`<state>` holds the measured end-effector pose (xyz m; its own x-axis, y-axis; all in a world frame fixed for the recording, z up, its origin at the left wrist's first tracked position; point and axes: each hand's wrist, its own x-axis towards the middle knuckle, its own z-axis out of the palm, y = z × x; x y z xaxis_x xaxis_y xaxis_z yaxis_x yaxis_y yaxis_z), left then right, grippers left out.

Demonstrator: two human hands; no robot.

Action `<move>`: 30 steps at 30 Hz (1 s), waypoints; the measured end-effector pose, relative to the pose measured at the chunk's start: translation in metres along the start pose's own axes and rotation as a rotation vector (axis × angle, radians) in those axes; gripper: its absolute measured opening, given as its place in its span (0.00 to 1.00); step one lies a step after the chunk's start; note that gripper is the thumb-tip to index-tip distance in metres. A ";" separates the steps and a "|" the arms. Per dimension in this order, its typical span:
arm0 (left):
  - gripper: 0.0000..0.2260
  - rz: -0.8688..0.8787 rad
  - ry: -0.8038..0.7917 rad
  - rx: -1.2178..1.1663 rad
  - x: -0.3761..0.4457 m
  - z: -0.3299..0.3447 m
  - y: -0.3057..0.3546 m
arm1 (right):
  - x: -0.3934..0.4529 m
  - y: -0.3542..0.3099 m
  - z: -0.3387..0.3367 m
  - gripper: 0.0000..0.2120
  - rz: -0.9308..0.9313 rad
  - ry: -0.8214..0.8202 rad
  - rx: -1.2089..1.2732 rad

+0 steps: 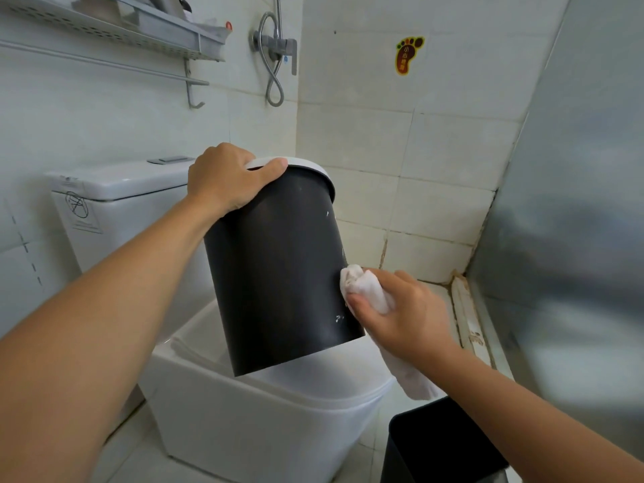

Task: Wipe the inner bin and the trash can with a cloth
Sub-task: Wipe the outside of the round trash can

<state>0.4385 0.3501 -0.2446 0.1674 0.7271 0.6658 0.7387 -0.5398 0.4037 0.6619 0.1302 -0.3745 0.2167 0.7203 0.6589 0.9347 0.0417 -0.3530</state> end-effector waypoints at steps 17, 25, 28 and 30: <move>0.32 0.002 0.021 -0.013 -0.005 -0.004 -0.001 | -0.011 -0.019 0.002 0.18 -0.132 -0.015 0.080; 0.32 -0.009 0.022 -0.010 -0.003 -0.003 -0.006 | -0.004 -0.014 0.005 0.20 -0.023 0.009 0.031; 0.33 0.002 0.020 -0.037 -0.003 -0.002 -0.009 | -0.016 -0.023 0.005 0.19 -0.168 -0.017 0.073; 0.33 0.016 0.022 -0.039 -0.003 -0.002 -0.009 | -0.013 -0.020 0.004 0.19 -0.153 -0.040 0.081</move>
<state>0.4298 0.3517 -0.2492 0.1639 0.7089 0.6860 0.7099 -0.5676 0.4170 0.6395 0.1230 -0.3783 0.0612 0.7281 0.6827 0.9299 0.2069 -0.3041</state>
